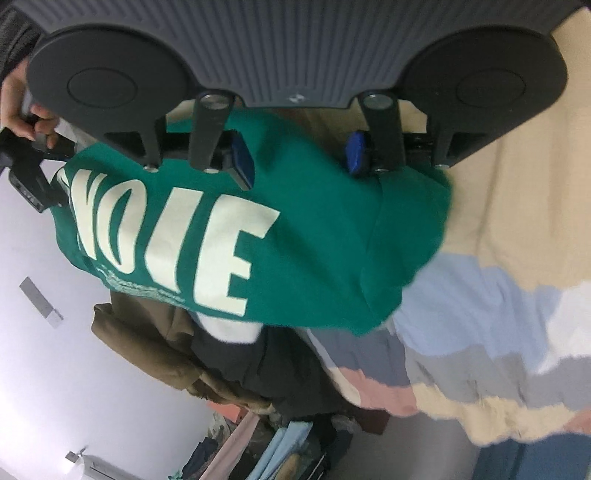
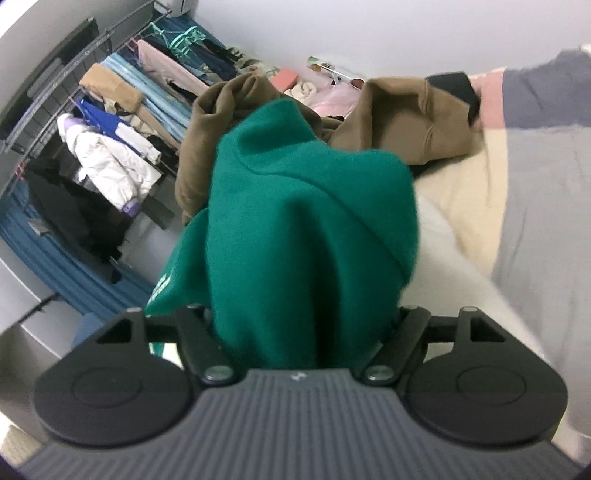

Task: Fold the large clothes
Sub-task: 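Lower the folded hoodie onto the quilt with both grippers and release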

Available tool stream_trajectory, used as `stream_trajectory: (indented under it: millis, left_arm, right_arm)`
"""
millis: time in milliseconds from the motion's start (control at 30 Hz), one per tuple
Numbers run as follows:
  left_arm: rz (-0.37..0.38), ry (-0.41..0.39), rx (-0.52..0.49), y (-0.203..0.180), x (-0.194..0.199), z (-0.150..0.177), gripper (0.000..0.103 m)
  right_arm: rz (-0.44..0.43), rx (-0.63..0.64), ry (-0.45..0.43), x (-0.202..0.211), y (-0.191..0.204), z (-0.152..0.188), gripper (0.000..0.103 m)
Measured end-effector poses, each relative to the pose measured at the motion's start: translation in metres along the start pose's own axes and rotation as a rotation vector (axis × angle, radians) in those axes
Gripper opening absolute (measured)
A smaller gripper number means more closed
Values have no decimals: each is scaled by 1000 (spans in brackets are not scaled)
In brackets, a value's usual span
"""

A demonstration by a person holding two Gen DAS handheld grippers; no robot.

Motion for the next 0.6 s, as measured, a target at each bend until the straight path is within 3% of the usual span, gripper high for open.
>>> stream_trajectory:
  millis: [200, 600]
  left_arm:
    - [-67, -90, -51, -16, 56, -16, 56]
    - [-140, -289, -148, -59, 202, -34, 57]
  right_arm:
    - [55, 88, -29, 48, 30, -8, 75]
    - [-64, 346, -69, 143, 143, -12, 75]
Point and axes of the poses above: each gripper's, at about its wrist camera, not at the fingertips, and x roughly against the way its jaws point, y to its left, z to its underside, the point moved 2 cm from there along -x, roughly the way its jaws point, and after that the axes turned 6 degrees about -z, right-handed, at the moved point
